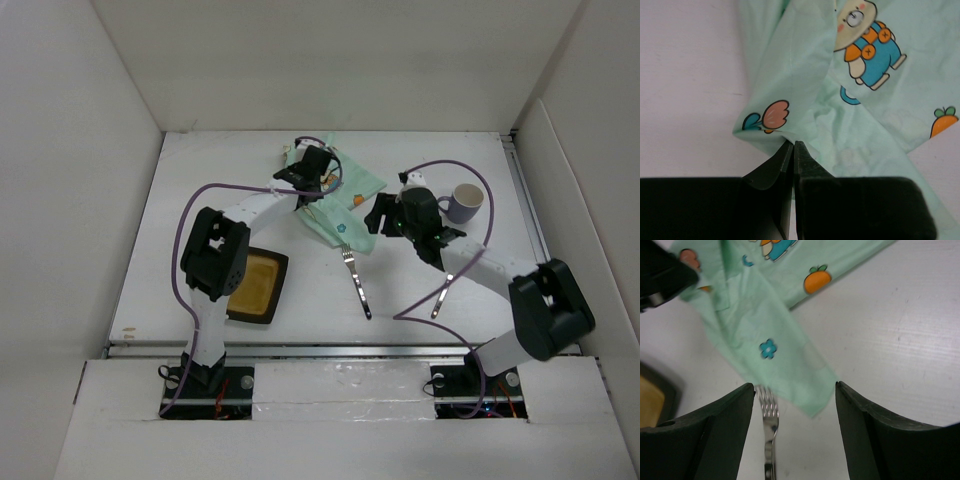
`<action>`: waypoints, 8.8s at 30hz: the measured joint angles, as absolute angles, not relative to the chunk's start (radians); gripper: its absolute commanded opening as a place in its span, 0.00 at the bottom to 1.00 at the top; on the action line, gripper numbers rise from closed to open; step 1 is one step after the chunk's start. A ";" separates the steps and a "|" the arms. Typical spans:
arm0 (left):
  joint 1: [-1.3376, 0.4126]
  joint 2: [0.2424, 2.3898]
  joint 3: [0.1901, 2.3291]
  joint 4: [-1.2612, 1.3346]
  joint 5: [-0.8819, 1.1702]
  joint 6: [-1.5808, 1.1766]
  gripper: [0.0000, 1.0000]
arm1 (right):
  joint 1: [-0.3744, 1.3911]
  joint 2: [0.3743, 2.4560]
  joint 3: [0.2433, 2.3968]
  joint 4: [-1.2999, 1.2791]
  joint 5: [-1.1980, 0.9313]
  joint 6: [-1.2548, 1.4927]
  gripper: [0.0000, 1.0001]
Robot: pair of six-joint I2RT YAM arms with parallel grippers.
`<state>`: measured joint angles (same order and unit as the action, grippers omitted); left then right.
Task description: Set the dinner table for one person
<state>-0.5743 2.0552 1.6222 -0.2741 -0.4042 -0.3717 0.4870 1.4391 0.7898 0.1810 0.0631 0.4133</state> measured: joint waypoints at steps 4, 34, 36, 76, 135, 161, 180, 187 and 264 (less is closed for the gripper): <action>-0.456 1.986 1.612 -0.265 -0.323 -0.374 0.00 | 0.434 1.702 1.024 0.167 0.075 0.452 0.73; -0.241 1.958 1.754 -0.276 -0.059 -0.338 0.00 | 0.393 2.189 1.510 0.016 0.051 0.687 0.00; -0.223 1.969 1.814 -0.284 -0.011 -0.353 0.00 | 0.392 2.113 1.443 0.014 0.068 0.658 0.00; 0.083 2.380 2.412 -0.347 0.271 -0.418 0.38 | 0.266 1.870 1.293 -0.131 0.097 0.368 0.28; 0.063 2.011 1.365 -0.169 -0.091 -0.596 0.00 | 0.460 1.127 0.718 0.083 0.019 0.370 0.39; 0.081 1.502 1.294 -0.139 0.019 -0.584 0.00 | 0.356 1.518 0.699 0.142 0.013 0.480 0.60; 0.081 1.396 1.197 -0.076 0.100 -0.626 0.00 | 0.466 1.783 0.968 0.023 0.182 0.530 0.43; 0.081 1.360 1.185 -0.049 0.100 -0.625 0.00 | 0.466 1.838 1.028 0.008 0.221 0.563 0.09; 0.080 1.672 0.922 0.230 0.111 -0.765 0.00 | 0.053 1.767 1.163 -0.103 -0.165 0.269 0.00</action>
